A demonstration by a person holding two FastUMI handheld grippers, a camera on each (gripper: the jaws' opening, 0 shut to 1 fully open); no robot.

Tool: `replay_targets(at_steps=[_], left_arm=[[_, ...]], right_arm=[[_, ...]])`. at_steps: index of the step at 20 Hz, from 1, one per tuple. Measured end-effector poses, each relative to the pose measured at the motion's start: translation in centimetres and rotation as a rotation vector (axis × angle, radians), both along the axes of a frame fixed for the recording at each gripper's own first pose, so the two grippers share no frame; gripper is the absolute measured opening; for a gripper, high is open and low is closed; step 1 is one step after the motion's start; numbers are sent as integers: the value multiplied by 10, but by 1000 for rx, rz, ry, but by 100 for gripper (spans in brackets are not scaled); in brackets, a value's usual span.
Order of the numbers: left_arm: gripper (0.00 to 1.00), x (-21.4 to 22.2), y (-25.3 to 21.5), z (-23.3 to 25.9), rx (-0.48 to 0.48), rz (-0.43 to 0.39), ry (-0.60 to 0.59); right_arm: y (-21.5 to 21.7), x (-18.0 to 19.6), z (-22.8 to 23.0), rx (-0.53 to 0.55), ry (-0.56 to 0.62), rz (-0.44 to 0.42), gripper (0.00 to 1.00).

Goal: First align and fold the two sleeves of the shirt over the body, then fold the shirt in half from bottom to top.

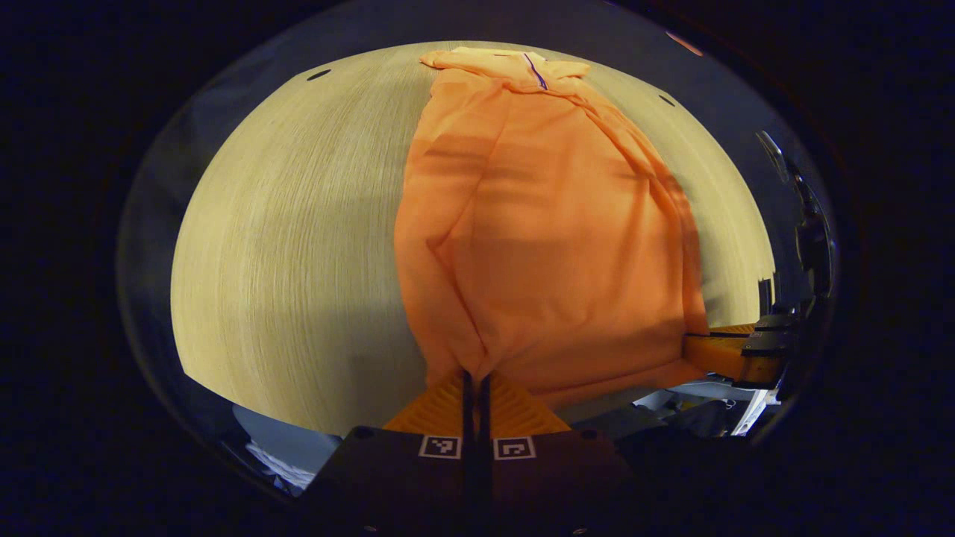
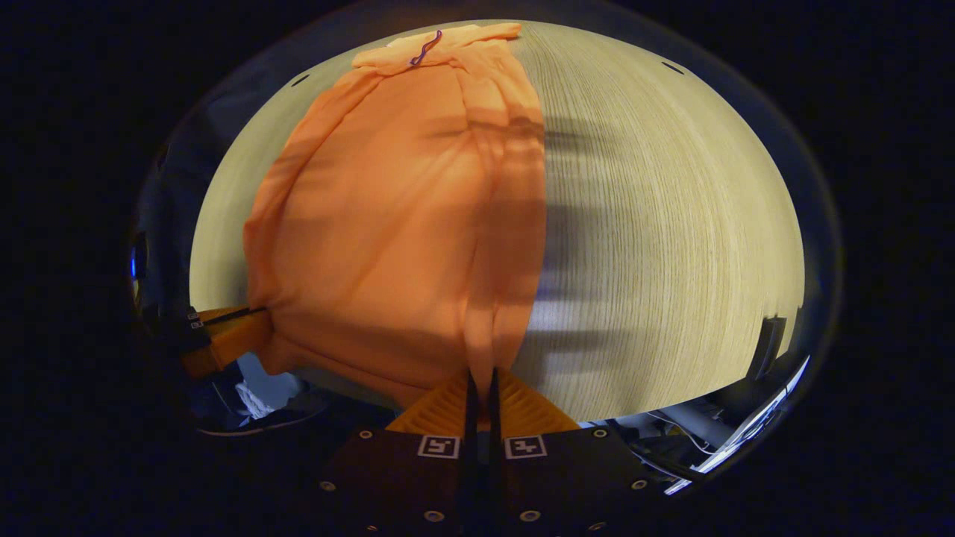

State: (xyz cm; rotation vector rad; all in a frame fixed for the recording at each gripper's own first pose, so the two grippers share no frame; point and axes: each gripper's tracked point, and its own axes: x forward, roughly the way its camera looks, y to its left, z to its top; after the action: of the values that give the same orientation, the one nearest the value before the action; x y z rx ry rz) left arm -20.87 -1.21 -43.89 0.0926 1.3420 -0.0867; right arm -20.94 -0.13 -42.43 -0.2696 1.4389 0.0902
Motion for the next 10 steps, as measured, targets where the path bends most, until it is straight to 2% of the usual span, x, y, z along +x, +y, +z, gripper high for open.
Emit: replay_targets(at_steps=[2,4,6,7,8,10], left_arm=[[1,-2,1,0,-21,-5,-4],[1,1,2,-1,-54,30,3],[1,3,3,1,-80,68,6],[1,6,4,3,-79,66,-3],[1,10,3,7,-83,62,-10],[1,17,-2,13,-105,65,-22]], right_arm=[[2,-1,-1,4,11,29,8],[1,0,0,-4,-10,37,8],[3,1,-1,20,-38,-10,7],[8,7,4,52,-63,-42,4],[8,13,2,43,-70,-30,0],[12,22,8,34,-96,0,0]])
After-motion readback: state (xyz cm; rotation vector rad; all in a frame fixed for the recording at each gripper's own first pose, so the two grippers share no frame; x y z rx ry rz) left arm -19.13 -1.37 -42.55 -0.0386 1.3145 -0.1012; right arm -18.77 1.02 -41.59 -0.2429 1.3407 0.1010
